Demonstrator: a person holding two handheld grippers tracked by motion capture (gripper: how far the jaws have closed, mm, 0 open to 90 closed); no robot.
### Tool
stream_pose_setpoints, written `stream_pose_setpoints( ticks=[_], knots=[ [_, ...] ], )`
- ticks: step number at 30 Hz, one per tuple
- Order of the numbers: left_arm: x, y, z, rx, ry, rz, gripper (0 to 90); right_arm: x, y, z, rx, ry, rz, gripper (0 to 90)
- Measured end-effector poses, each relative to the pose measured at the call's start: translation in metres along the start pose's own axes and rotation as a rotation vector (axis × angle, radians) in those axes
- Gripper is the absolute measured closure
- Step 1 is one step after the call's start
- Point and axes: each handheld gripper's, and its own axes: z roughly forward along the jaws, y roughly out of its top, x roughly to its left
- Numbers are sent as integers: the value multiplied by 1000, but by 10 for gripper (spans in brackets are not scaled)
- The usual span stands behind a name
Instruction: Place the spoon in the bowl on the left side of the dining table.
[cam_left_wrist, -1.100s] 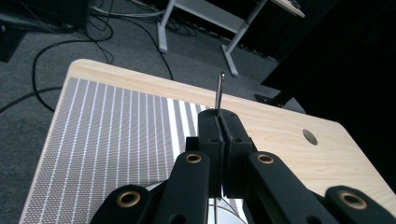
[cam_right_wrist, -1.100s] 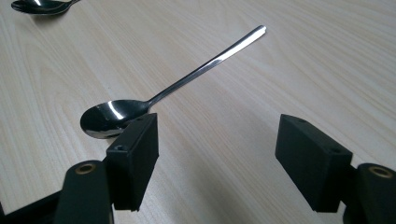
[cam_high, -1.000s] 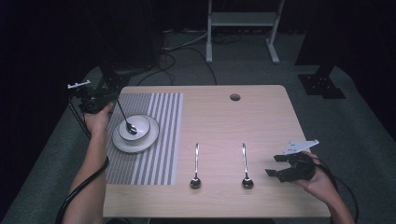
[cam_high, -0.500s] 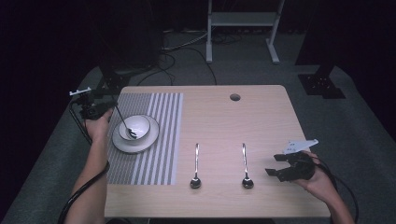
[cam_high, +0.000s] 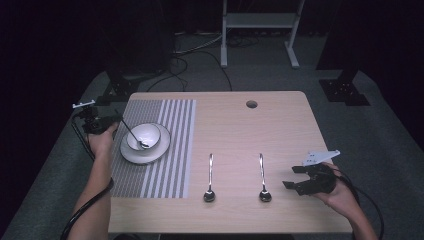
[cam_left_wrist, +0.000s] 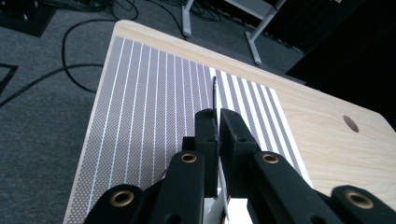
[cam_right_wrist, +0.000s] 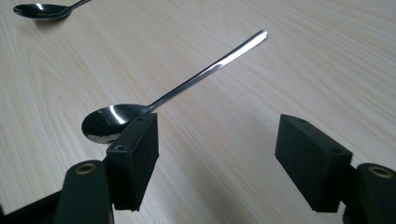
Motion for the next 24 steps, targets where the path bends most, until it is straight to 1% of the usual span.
stream_pose_setpoints(
  ticks=[3,6,8,11,12,13,15,17,19,20,21,22,24],
  knots=[
    [3,-2,0,6,0,-1,840,1,2,3,5,7,-8,290],
    [4,-4,-1,2,1,1,826,1,2,5,9,12,-12,290],
    [5,-4,-2,2,5,12,796,0,2,6,9,10,-10,290],
    [7,-5,-5,-1,4,15,776,-1,2,4,-5,-1,-6,290],
    [8,-5,-6,-3,-4,13,753,-2,2,2,-13,-5,0,290],
    [8,-6,-6,-2,-6,18,733,-3,1,2,-16,-6,4,289],
    [9,-7,-8,-8,-14,20,652,-3,0,1,-20,-6,11,289],
    [10,-10,-9,-2,-14,30,622,-4,-1,1,-19,-7,15,289],
    [11,-12,-10,-7,-21,25,553,-3,-2,2,-15,-12,15,289],
    [10,-13,-11,-11,-27,27,534,-3,-3,2,-18,-15,12,289],
    [9,-14,-12,-6,-26,41,534,-2,-3,1,-22,-15,13,289],
    [9,-15,-12,-6,-28,45,525,-2,-3,1,-25,-16,16,289],
    [6,-18,-14,3,-45,59,495,-2,-2,1,-27,-17,16,289]
  ],
)
